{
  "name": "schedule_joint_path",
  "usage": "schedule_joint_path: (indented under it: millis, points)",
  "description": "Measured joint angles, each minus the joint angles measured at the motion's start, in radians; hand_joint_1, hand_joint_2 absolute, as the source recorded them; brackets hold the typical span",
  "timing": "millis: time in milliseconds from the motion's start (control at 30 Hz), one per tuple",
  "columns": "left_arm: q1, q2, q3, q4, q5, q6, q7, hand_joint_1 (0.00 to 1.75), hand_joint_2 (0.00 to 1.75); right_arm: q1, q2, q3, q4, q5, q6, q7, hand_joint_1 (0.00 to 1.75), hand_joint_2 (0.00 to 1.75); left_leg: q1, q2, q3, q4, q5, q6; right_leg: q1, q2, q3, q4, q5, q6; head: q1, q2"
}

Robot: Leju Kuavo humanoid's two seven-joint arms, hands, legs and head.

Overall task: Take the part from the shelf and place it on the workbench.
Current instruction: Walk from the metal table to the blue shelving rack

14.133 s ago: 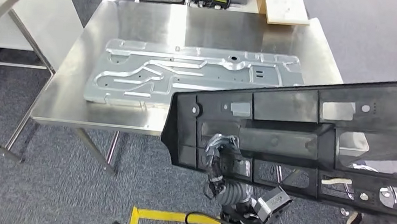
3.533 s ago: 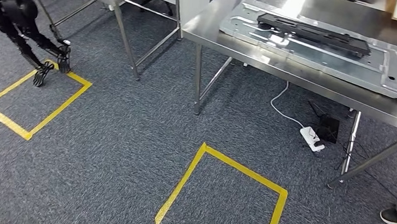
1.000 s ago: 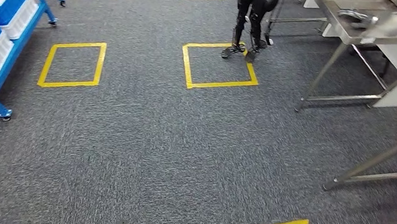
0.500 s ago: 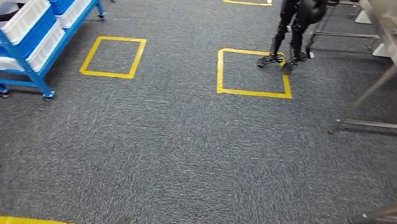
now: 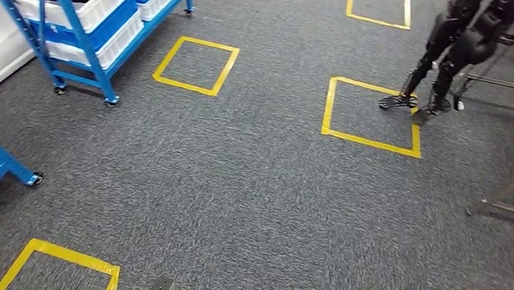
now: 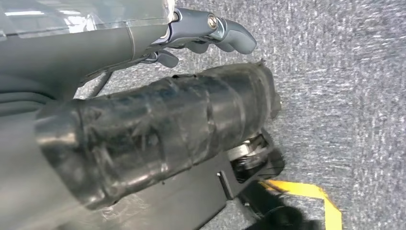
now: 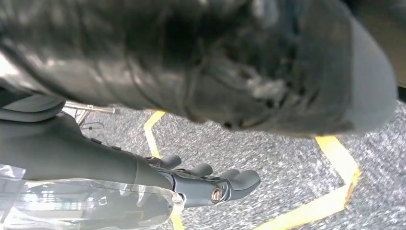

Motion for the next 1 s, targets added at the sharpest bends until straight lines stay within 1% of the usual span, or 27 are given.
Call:
schedule_joint_path:
  millis: [33, 100, 133, 167, 200, 233, 267, 300, 333, 367, 400, 433, 467, 500, 533, 567, 600, 667, 700, 733, 800, 833, 867, 900, 933, 967, 1000]
  points:
    - [0.000, 0.000, -0.004, 0.000, -0.004, -0.001, 0.005, 0.00, 0.00, 0.001, 0.000, 0.001, 0.000, -0.004, 0.002, 0.000, 0.00, 0.00, -0.001, -0.016, 0.002, 0.000, -0.001, 0.000, 0.001, 0.003, -0.005, -0.009, 0.023, -0.003, 0.000, 0.000]
    - [-0.001, 0.000, -0.012, 0.000, -0.009, -0.001, 0.012, 0.00, 0.00, 0.001, 0.000, 0.002, 0.000, -0.008, 0.007, 0.000, 0.00, 0.00, -0.002, -0.045, 0.006, 0.001, -0.002, 0.000, 0.004, 0.022, 0.034, -0.121, 0.104, -0.012, 0.000, 0.000]
    - [-0.003, -0.001, -0.014, 0.000, -0.011, -0.001, 0.015, 0.00, 0.00, 0.000, 0.000, 0.002, 0.001, -0.009, 0.008, 0.001, 0.00, 0.00, -0.002, -0.058, 0.007, 0.002, -0.003, -0.002, 0.004, 0.046, 0.059, -0.185, 0.134, -0.017, 0.000, 0.000]
    - [-0.006, -0.001, -0.016, 0.000, -0.011, 0.000, 0.020, 0.00, 0.00, 0.000, 0.000, 0.003, 0.001, -0.012, 0.010, 0.001, 0.00, 0.00, -0.002, -0.070, 0.006, 0.003, -0.004, -0.005, 0.004, 0.066, 0.078, -0.233, 0.153, -0.020, 0.000, 0.000]
    - [-0.010, -0.002, -0.019, 0.000, -0.009, 0.001, 0.024, 0.00, 0.00, 0.000, 0.000, 0.005, 0.002, -0.014, 0.010, 0.002, 0.00, 0.00, -0.001, -0.080, 0.003, 0.004, -0.004, -0.009, 0.005, 0.080, 0.088, -0.259, 0.159, -0.022, 0.001, 0.000]
    - [-0.012, -0.003, -0.021, 0.000, -0.006, 0.004, 0.028, 0.00, 0.00, -0.002, 0.000, 0.006, 0.003, -0.016, 0.011, 0.003, 0.00, 0.00, 0.001, -0.090, 0.001, 0.004, -0.004, -0.014, 0.006, 0.084, 0.092, -0.266, 0.157, -0.024, 0.001, 0.000]
    - [-0.013, -0.002, -0.024, 0.000, -0.004, 0.007, 0.033, 0.00, 0.00, -0.003, 0.001, 0.007, 0.003, -0.018, 0.011, 0.003, 0.00, 0.00, 0.003, -0.100, -0.002, 0.003, -0.002, -0.019, 0.007, 0.074, 0.095, -0.270, 0.159, -0.027, 0.002, 0.000]
    - [-0.012, -0.002, -0.027, 0.000, -0.002, 0.011, 0.038, 0.00, 0.00, -0.005, 0.004, 0.008, 0.003, -0.019, 0.013, 0.003, 0.00, 0.00, 0.003, -0.097, -0.003, 0.004, -0.004, -0.023, 0.005, 0.062, 0.101, -0.275, 0.161, -0.031, 0.002, 0.000]
    - [-0.011, -0.001, -0.030, 0.000, 0.001, 0.014, 0.043, 0.00, 0.00, -0.006, 0.007, 0.009, 0.003, -0.019, 0.015, 0.003, 0.00, 0.00, 0.002, -0.077, -0.007, 0.013, -0.011, -0.028, 0.003, 0.050, 0.107, -0.282, 0.163, -0.037, 0.000, 0.000]
    - [-0.011, 0.000, -0.032, 0.000, 0.004, 0.017, 0.047, 0.00, 0.00, -0.005, 0.009, 0.010, 0.003, -0.018, 0.019, 0.003, 0.00, 0.00, 0.000, -0.046, -0.020, 0.040, -0.029, -0.033, 0.001, 0.035, 0.113, -0.288, 0.164, -0.042, -0.002, 0.000]
    - [-0.011, 0.001, -0.035, 0.000, 0.006, 0.019, 0.050, 0.00, 0.00, -0.004, 0.010, 0.010, 0.004, -0.018, 0.022, 0.004, 0.00, 0.00, 0.000, -0.010, -0.044, 0.089, -0.055, -0.037, 0.000, 0.021, 0.117, -0.292, 0.165, -0.046, -0.004, 0.000]
    - [-0.012, 0.001, -0.036, 0.000, 0.009, 0.020, 0.052, 0.00, 0.00, -0.003, 0.010, 0.010, 0.004, -0.017, 0.025, 0.005, 0.00, 0.00, 0.001, 0.017, -0.076, 0.152, -0.086, -0.041, 0.002, 0.006, 0.118, -0.293, 0.163, -0.049, -0.007, 0.000]
    - [-0.012, 0.001, -0.037, 0.000, 0.011, 0.022, 0.053, 0.00, 0.00, -0.003, 0.010, 0.011, 0.005, -0.017, 0.027, 0.006, 0.00, 0.00, 0.005, 0.029, -0.112, 0.218, -0.112, -0.046, 0.003, -0.010, 0.119, -0.293, 0.161, -0.051, -0.008, 0.000]
    - [-0.010, 0.001, -0.038, 0.000, 0.013, 0.023, 0.054, 0.00, 0.00, -0.003, 0.010, 0.011, 0.005, -0.017, 0.028, 0.008, 0.00, 0.00, 0.008, 0.033, -0.139, 0.266, -0.125, -0.050, 0.003, -0.025, 0.121, -0.293, 0.159, -0.051, -0.008, 0.000]
    - [-0.007, 0.002, -0.038, 0.000, 0.014, 0.025, 0.054, 0.00, 0.00, -0.003, 0.010, 0.011, 0.005, -0.017, 0.028, 0.010, 0.00, 0.00, 0.011, 0.035, -0.150, 0.281, -0.119, -0.053, 0.003, -0.040, 0.122, -0.293, 0.156, -0.050, -0.008, 0.000]
    - [-0.004, 0.002, -0.039, 0.000, 0.016, 0.026, 0.055, 0.00, 0.00, -0.003, 0.010, 0.012, 0.005, -0.016, 0.029, 0.012, 0.00, 0.00, 0.014, 0.039, -0.141, 0.260, -0.097, -0.056, 0.003, -0.054, 0.125, -0.293, 0.152, -0.049, -0.008, 0.000]
    - [-0.001, 0.003, -0.039, 0.000, 0.018, 0.028, 0.056, 0.00, 0.00, -0.003, 0.011, 0.013, 0.005, -0.015, 0.030, 0.014, 0.00, 0.00, 0.016, 0.051, -0.109, 0.197, -0.060, -0.058, 0.002, -0.067, 0.130, -0.292, 0.148, -0.045, -0.008, 0.000]
    - [0.003, 0.005, -0.040, 0.000, 0.020, 0.031, 0.057, 0.00, 0.00, -0.003, 0.012, 0.017, 0.005, -0.012, 0.034, 0.017, 0.00, 0.00, 0.013, 0.100, -0.038, 0.058, -0.006, -0.055, 0.004, -0.091, 0.141, -0.290, 0.138, -0.034, -0.008, 0.000]
    - [0.004, 0.005, -0.040, 0.000, 0.022, 0.031, 0.058, 0.00, 0.00, -0.004, 0.012, 0.018, 0.005, -0.012, 0.037, 0.019, 0.00, 0.00, 0.010, 0.117, -0.014, 0.016, 0.006, -0.051, 0.006, -0.102, 0.146, -0.290, 0.133, -0.028, -0.006, 0.000]
    - [0.004, 0.005, -0.040, 0.000, 0.023, 0.031, 0.061, 0.00, 0.00, -0.005, 0.012, 0.020, 0.005, -0.011, 0.040, 0.020, 0.00, 0.00, 0.007, 0.125, -0.008, 0.004, 0.004, -0.045, 0.008, -0.111, 0.150, -0.289, 0.129, -0.022, -0.006, 0.000]
    - [0.009, 0.007, -0.040, 0.000, 0.026, 0.029, 0.068, 0.00, 0.00, -0.006, 0.012, 0.024, 0.005, -0.011, 0.048, 0.026, 0.00, 0.00, 0.004, 0.101, -0.006, 0.003, 0.004, -0.032, 0.007, -0.129, 0.158, -0.291, 0.123, -0.010, -0.005, 0.000]
    - [0.012, 0.008, -0.041, 0.000, 0.026, 0.028, 0.073, 0.00, 0.00, -0.007, 0.012, 0.026, 0.005, -0.011, 0.051, 0.029, 0.00, 0.00, 0.004, 0.088, -0.003, 0.000, 0.004, -0.026, 0.004, -0.124, 0.161, -0.289, 0.118, -0.003, -0.005, 0.000]
    - [0.015, 0.009, -0.041, 0.000, 0.027, 0.027, 0.077, 0.00, 0.00, -0.008, 0.012, 0.027, 0.005, -0.011, 0.053, 0.032, 0.00, 0.00, 0.005, 0.075, 0.001, -0.005, 0.006, -0.020, 0.001, -0.103, 0.157, -0.274, 0.104, 0.002, -0.002, 0.000]
    - [0.018, 0.010, -0.041, 0.001, 0.027, 0.026, 0.079, 0.00, 0.00, -0.008, 0.012, 0.029, 0.005, -0.011, 0.056, 0.034, 0.00, 0.00, 0.008, 0.063, 0.005, -0.009, 0.008, -0.014, -0.001, -0.073, 0.141, -0.238, 0.082, 0.005, 0.000, 0.000]
    - [0.019, 0.010, -0.041, 0.001, 0.027, 0.026, 0.081, 0.00, 0.00, -0.007, 0.012, 0.031, 0.005, -0.011, 0.060, 0.036, 0.00, 0.00, 0.008, 0.051, 0.006, -0.011, 0.008, -0.010, -0.002, -0.040, 0.113, -0.181, 0.053, 0.006, 0.004, 0.000]
    - [0.020, 0.011, -0.041, 0.001, 0.027, 0.025, 0.081, 0.00, 0.00, -0.007, 0.012, 0.033, 0.005, -0.011, 0.064, 0.038, 0.00, 0.00, 0.007, 0.038, 0.006, -0.011, 0.008, -0.007, -0.002, -0.016, 0.078, -0.116, 0.025, 0.005, 0.006, 0.000]
    - [0.021, 0.011, -0.041, 0.001, 0.027, 0.025, 0.082, 0.00, 0.00, -0.005, 0.012, 0.035, 0.005, -0.012, 0.067, 0.040, 0.00, 0.00, 0.005, 0.023, 0.007, -0.011, 0.007, -0.004, -0.002, -0.006, 0.043, -0.055, 0.006, 0.004, 0.006, 0.000]
